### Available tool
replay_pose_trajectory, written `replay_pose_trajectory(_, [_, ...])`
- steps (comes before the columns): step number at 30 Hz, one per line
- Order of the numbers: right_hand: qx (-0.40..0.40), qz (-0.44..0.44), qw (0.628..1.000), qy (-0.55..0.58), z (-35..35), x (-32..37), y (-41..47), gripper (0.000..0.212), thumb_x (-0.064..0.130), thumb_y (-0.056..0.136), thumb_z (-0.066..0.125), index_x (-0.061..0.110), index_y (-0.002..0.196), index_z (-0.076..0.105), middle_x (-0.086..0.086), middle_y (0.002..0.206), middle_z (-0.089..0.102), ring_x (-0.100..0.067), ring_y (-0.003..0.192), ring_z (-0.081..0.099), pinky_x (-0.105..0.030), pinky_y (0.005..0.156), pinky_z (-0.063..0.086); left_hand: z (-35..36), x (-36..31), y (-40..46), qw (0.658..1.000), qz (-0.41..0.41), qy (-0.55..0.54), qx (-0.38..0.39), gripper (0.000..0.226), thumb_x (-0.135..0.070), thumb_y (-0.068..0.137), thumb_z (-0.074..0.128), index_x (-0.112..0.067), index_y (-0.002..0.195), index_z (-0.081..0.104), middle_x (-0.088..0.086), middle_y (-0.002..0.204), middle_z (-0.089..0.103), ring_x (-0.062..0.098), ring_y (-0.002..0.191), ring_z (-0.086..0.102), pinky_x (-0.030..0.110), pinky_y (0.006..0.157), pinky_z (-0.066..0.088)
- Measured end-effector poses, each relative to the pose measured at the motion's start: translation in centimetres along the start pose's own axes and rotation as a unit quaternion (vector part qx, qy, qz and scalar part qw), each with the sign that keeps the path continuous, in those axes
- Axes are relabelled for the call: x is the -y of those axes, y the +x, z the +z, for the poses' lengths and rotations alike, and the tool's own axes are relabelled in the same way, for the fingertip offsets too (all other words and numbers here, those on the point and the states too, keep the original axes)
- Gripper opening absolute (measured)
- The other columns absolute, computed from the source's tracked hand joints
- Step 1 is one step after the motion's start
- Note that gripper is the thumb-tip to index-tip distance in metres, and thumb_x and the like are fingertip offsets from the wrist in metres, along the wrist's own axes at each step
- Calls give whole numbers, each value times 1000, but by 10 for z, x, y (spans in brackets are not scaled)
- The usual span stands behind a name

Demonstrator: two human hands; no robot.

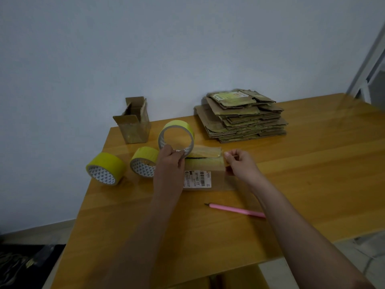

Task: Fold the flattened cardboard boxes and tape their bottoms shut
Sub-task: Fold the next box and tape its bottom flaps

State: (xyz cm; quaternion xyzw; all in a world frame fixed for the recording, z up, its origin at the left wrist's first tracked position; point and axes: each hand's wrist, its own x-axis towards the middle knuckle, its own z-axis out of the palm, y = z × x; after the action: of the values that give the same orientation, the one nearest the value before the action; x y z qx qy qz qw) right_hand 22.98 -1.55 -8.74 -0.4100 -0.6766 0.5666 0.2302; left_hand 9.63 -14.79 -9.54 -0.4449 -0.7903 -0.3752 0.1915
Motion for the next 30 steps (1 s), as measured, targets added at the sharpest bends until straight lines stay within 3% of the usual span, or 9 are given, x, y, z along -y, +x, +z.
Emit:
replay_pose_trajectory(4, [12,40,998,39,3,-2,0,18,28,101,50,14,108,59,-2,94,64,-11,76,59,-21,63,51,0,-4,0,1000,-14,-11,0,21,6,82,69,8,103,70,8,83,52,22,80,53,25,67,39])
replay_pose_trajectory(9, [33,77,987,137,3,-4,-1,18,24,101,50,10,106,60,-8,96,63,-18,79,57,-23,62,49,0,-9,-3,999,-28,-25,-10,23,9,81,69,8,103,70,11,84,55,24,80,56,25,70,42])
replay_pose_trajectory(12, [-22,14,997,78,2,-6,-1,16,25,102,48,14,101,58,-6,101,66,-18,89,65,-25,71,54,-1,-9,-4,1000,-24,-19,-8,22,7,83,67,7,105,70,8,85,52,17,81,50,17,71,36])
replay_pose_trajectory(16, [-79,-53,996,2,5,-8,0,12,26,101,48,18,96,55,-4,98,64,-18,91,65,-38,84,56,-2,-7,-2,1000,-12,3,8,17,7,84,66,7,100,71,5,84,47,22,82,51,18,70,32])
replay_pose_trajectory(23, [-122,-93,987,-45,9,-3,-2,11,25,102,46,17,98,52,-2,97,59,-21,94,60,-45,86,54,-3,-6,3,999,-3,16,29,16,10,84,62,9,97,71,3,82,41,26,83,50,28,67,34])
replay_pose_trajectory(25, [-141,-127,979,-74,11,-2,-2,10,21,102,46,14,98,51,0,93,56,-22,92,59,-41,81,52,-2,-7,4,999,-11,22,33,17,11,84,61,9,99,70,4,83,43,27,84,51,29,66,35])
replay_pose_trajectory(28, [-173,-199,953,-147,13,-1,-5,6,13,101,45,13,95,45,0,87,52,-17,80,51,-15,61,38,-2,-8,4,999,-11,32,40,15,12,84,60,9,94,71,10,82,49,28,83,53,30,64,37])
replay_pose_trajectory(30, [-191,-234,939,-161,14,-1,-7,8,8,100,46,13,93,44,0,85,49,-13,74,46,-11,56,35,-2,-8,4,998,-10,39,45,14,13,84,59,10,92,71,13,83,51,29,84,52,30,64,37])
